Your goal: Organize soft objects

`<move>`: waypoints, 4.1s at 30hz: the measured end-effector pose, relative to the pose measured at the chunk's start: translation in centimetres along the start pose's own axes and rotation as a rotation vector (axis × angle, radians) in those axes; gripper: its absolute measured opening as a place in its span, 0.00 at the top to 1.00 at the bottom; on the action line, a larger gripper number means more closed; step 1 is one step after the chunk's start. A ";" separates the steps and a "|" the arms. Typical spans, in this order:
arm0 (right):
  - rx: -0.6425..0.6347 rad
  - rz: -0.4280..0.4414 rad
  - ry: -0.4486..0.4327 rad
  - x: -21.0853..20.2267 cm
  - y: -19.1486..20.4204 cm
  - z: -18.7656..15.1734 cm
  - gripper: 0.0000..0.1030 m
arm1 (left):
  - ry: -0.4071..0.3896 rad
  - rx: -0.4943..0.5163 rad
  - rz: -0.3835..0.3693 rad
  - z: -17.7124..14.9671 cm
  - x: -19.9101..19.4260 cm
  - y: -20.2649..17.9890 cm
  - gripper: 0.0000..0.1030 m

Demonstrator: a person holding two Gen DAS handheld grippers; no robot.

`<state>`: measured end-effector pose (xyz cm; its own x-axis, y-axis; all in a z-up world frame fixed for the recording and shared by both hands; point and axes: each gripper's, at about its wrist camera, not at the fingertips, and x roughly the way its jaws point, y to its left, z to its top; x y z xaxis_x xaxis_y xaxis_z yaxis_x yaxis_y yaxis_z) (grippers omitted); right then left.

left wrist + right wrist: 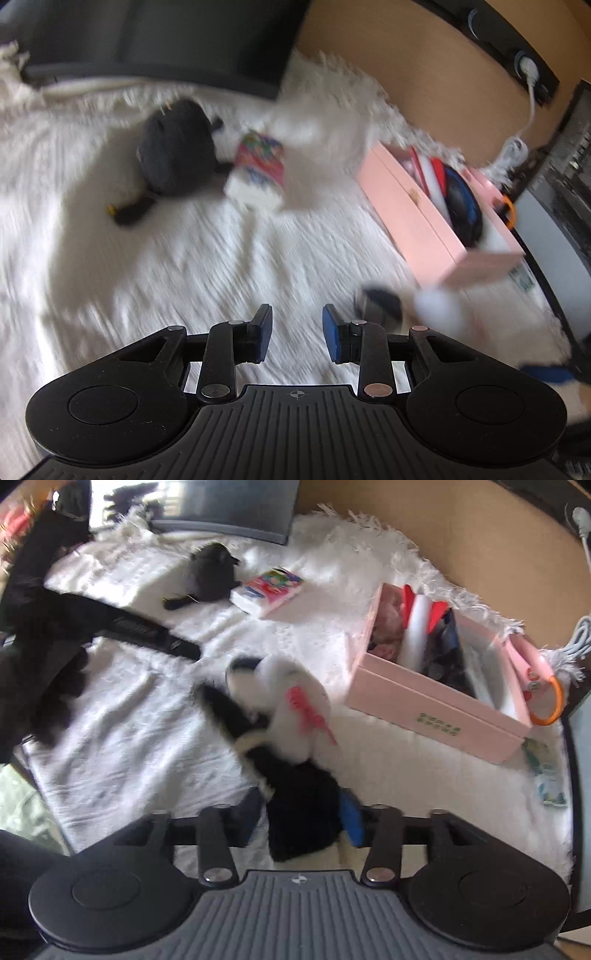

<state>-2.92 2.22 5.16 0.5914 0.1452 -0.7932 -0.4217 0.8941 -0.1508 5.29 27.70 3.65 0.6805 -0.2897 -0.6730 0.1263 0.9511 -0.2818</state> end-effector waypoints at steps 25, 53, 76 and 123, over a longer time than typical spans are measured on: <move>0.223 0.197 -0.189 9.2 3.8 18.2 0.33 | 0.017 -0.063 0.037 -4.2 -7.2 6.5 0.68; -0.142 0.123 -0.160 4.4 11.5 7.1 0.37 | -0.011 0.033 -0.064 0.9 -3.9 7.0 0.68; 0.134 -0.018 -0.161 -1.2 2.9 0.7 0.35 | 0.148 0.237 0.122 14.9 13.8 7.6 0.68; -0.302 0.218 -0.239 0.6 11.8 4.8 0.35 | 0.009 -0.042 0.187 -3.3 -5.7 8.9 0.89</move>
<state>-4.26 14.85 5.75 0.5940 0.4420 -0.6721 -0.7149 0.6731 -0.1892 0.21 37.47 2.73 0.6829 -0.1093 -0.7223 -0.0320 0.9833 -0.1790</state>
